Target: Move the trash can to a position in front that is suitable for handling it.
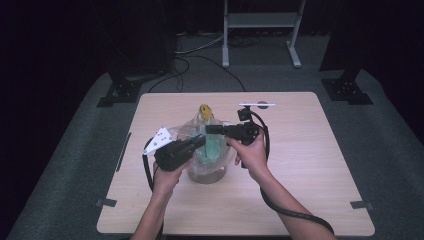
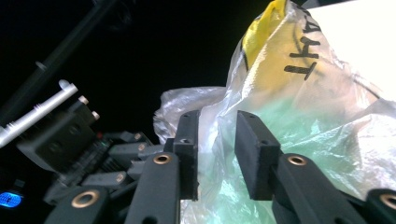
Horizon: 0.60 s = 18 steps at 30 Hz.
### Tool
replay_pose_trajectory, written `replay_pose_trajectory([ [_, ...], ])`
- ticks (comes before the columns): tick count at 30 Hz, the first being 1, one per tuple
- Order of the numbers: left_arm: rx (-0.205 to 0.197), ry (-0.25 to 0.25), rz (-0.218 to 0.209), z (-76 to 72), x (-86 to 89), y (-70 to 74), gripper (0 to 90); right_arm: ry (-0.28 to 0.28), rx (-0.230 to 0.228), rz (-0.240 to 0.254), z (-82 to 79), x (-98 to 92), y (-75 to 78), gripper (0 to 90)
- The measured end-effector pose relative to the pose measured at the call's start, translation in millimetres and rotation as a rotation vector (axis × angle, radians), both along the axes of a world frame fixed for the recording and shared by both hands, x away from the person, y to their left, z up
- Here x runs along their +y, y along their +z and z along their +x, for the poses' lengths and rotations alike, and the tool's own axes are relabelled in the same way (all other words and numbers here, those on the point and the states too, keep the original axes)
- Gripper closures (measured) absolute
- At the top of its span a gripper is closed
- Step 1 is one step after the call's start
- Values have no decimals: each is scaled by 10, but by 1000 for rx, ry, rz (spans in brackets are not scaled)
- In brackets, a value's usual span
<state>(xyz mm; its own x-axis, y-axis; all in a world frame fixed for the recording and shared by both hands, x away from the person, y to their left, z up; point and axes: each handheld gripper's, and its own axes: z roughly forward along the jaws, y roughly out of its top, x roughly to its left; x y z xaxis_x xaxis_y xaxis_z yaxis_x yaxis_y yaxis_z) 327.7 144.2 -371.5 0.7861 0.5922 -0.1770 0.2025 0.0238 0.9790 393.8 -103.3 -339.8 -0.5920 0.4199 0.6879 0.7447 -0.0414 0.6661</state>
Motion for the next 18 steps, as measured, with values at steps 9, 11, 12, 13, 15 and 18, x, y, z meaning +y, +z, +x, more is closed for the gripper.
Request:
replay_pose_trajectory([
  [9, 2, -5, 4, 0, -11, -2, 848, 4, 16, 45, 19, -15, 9, 614],
  [11, 2, -9, 8, -3, -26, -3, 848, 8, 16, 41, 15, 3, 30, 602],
  [12, 2, -10, 10, -4, -32, -3, 848, 9, 7, 34, 15, 13, 37, 602],
  [13, 3, -12, 12, -7, -39, -3, 848, 5, 4, 19, 9, 27, 52, 597],
  [15, -2, -14, 18, -11, -49, 1, 848, -2, -18, -24, -1, 60, 76, 596],
  [18, -5, -16, 26, -20, -64, 7, 847, -8, -40, -79, -11, 115, 93, 597],
])
